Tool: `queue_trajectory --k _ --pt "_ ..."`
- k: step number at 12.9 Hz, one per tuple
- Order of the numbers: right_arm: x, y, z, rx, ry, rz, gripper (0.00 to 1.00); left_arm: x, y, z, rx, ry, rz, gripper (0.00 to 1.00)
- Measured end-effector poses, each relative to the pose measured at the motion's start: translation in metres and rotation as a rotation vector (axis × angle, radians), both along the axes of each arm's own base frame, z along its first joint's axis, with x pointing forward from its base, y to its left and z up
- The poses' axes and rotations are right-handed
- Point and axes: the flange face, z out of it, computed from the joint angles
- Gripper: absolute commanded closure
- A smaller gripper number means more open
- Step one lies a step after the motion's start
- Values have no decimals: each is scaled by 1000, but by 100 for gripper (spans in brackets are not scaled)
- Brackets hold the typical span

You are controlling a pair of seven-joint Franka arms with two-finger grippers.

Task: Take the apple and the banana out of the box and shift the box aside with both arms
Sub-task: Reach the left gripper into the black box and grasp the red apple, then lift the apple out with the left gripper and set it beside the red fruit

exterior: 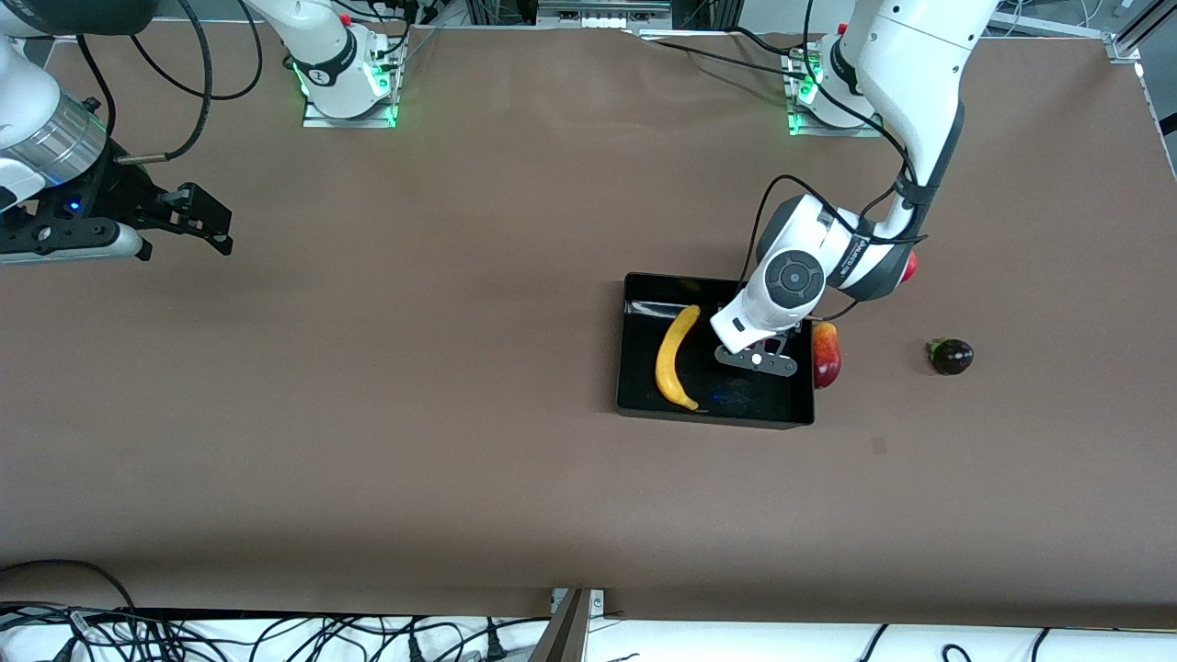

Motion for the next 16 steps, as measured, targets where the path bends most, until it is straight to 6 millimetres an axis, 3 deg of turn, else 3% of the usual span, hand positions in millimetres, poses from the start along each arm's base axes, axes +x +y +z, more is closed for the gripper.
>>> queue_trajectory --k 2,4,6,8,10,11,15,16 --pt "0 0 0 0 0 0 0 13 0 33 13 10 8 84" --pt "0 0 0 0 0 0 0 26 12 89 50 71 28 83" --pt "0 0 0 0 1 1 0 34 54 131 63 139 9 79" --pt "0 1 0 0 1 1 0 40 121 144 32 200 -52 77" --pt "0 1 0 0 1 1 0 31 169 127 4 242 -78 75" --pt "0 1 0 0 1 1 0 20 176 111 1 240 -86 75" --pt "0 1 0 0 1 2 0 -38 174 39 14 146 -153 69" --pt "0 1 0 0 1 2 0 -49 176 25 27 134 -177 59"
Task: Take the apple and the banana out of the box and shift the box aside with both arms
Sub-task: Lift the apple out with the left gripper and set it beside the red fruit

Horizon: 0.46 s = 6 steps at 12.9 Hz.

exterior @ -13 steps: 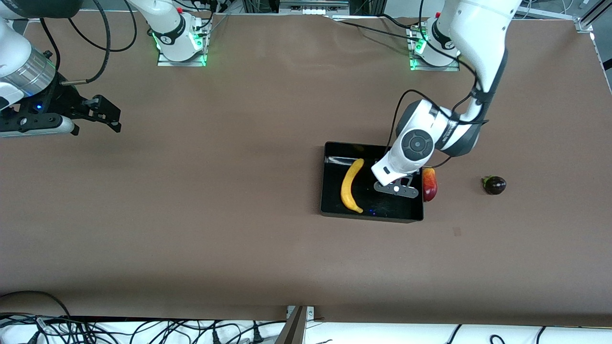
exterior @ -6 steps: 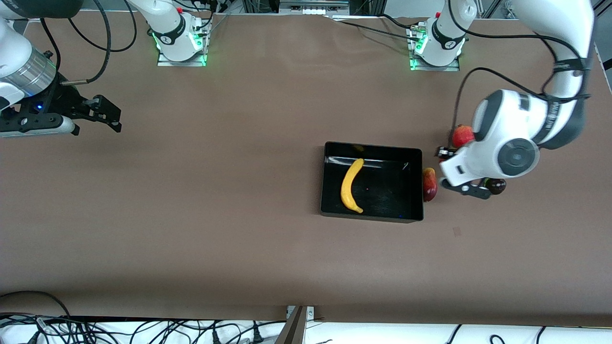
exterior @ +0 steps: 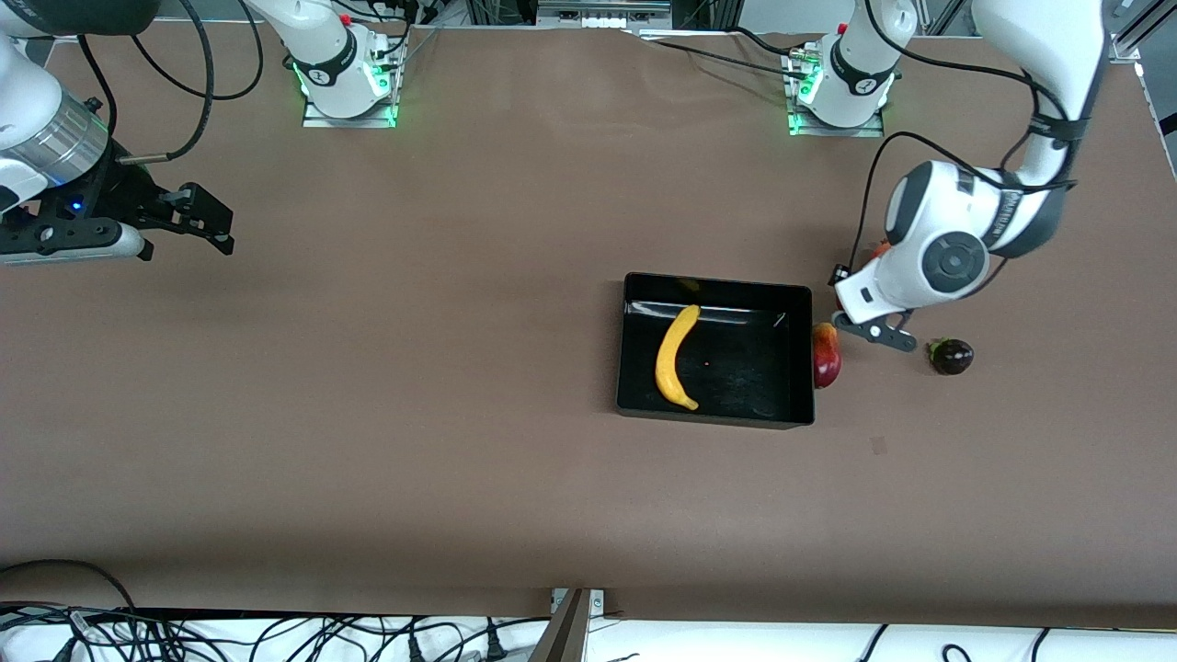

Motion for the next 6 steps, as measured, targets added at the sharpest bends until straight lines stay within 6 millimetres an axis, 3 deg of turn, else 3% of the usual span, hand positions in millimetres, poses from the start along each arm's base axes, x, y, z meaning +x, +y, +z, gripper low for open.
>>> queue_trajectory --k 1,2,3,4,6 --pt "0 0 0 0 0 1 0 -8 2 -10 4 -1 -12 55" --pt "0 1 0 0 0 2 0 -14 4 -16 5 3 -14 36" --pt "0 2 0 0 0 4 0 -17 5 -19 5 8 -12 9" --pt "0 4 0 0 0 6 0 -19 6 -22 5 11 -12 0" --pt "-1 6 0 0 0 10 0 -19 6 -29 -2 -1 -13 0"
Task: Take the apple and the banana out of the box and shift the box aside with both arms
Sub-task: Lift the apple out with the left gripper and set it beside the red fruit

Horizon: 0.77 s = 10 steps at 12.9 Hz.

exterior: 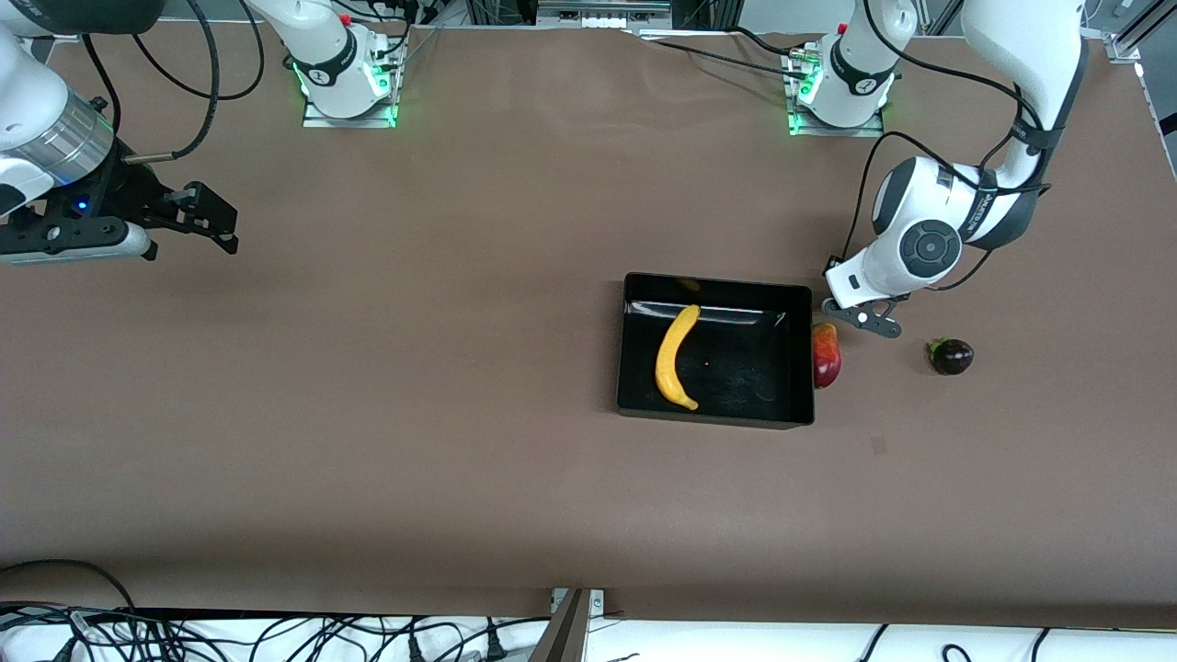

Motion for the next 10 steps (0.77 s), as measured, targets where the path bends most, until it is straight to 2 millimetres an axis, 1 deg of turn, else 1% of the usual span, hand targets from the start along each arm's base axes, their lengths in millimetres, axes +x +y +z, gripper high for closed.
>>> queue_trajectory --k 2,3,4,5,6,7,8,9,10 --pt "0 1 0 0 0 2 0 3 0 2 -2 -10 0 0" --pt "0 1 0 0 0 2 0 10 -1 12 0 -20 2 0" --pt "0 1 0 0 0 2 0 22 -2 29 7 -20 4 0" --pt "0 1 0 0 0 2 0 38 -6 55 15 -17 7 0" --pt "0 1 0 0 0 2 0 56 -15 85 5 -24 21 0" --pt "0 1 0 0 0 2 0 71 -28 116 -43 -36 63 0" --pt "0 1 0 0 0 2 0 84 -42 140 -109 -54 117 0" --pt "0 1 0 0 0 2 0 95 -58 156 -165 -73 160 0" --pt "0 1 0 0 0 2 0 105 -79 163 -196 -87 187 0"
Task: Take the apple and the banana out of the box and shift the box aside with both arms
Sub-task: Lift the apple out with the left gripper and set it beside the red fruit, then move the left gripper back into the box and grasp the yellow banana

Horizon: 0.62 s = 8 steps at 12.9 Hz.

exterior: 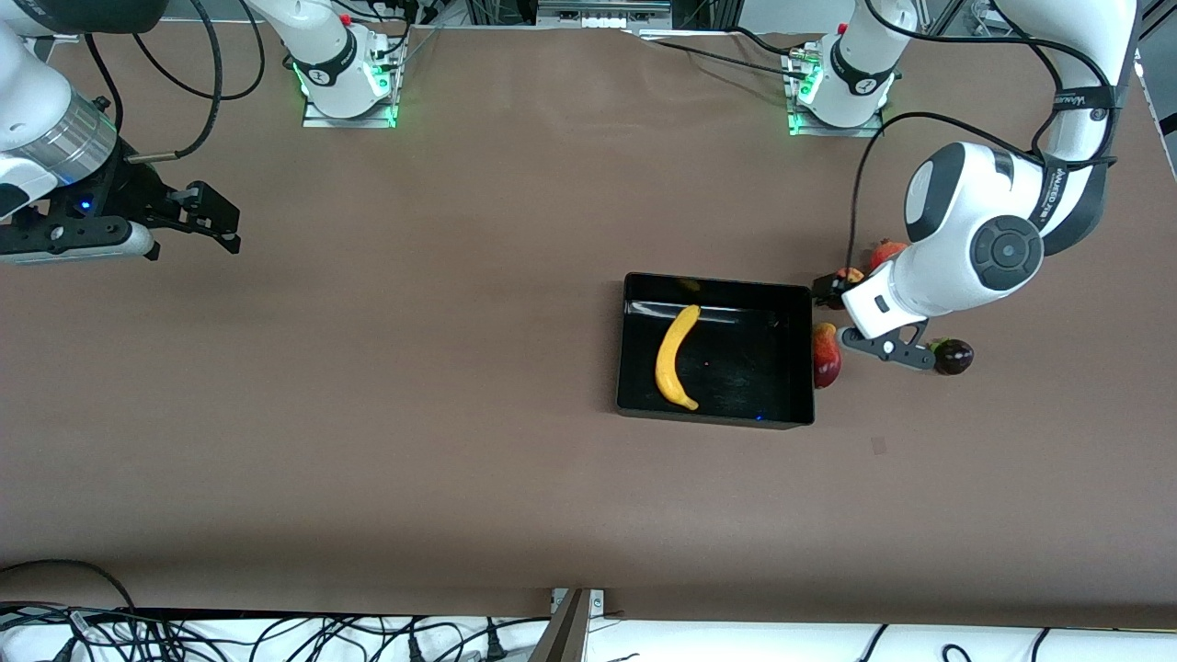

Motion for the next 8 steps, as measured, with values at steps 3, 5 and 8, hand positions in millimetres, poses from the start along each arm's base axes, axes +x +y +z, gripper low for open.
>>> queue_trajectory --k 3,5,8 --pt "0 0 0 0 0 1 0 15 -104 -24 -1 10 52 0" --pt "0 0 0 0 -1 1 0 10 -167 -69 16 -22 64 0" --pt "0 0 0 0 -1 1 0 -1 -198 -137 60 -31 68 0"
